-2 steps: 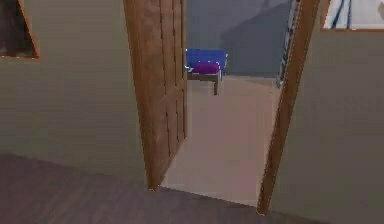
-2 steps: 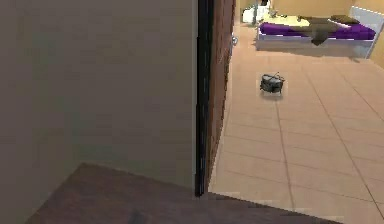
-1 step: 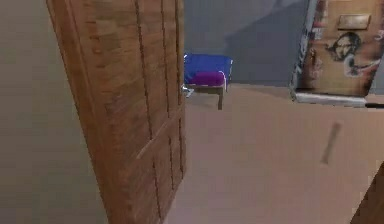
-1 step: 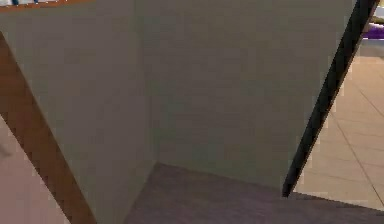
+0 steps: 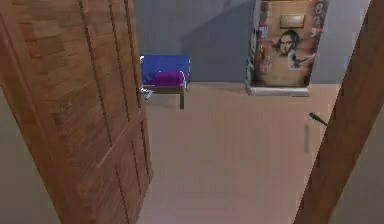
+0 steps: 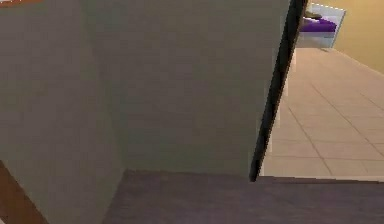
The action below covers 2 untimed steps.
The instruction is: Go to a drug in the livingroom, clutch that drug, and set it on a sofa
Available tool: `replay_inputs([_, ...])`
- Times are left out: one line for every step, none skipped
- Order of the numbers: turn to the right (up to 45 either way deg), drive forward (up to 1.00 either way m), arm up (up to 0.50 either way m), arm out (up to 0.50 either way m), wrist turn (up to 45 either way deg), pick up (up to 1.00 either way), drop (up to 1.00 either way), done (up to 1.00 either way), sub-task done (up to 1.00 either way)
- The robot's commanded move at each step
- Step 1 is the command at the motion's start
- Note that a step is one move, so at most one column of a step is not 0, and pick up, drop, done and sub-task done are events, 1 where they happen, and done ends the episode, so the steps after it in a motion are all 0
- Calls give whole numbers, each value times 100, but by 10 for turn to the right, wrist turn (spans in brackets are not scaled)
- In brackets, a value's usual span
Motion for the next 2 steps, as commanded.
replay_inputs([30,0,0,0,0,0,0,0,0])
replay_inputs([0,90,0,0,0,0,0,0,0])
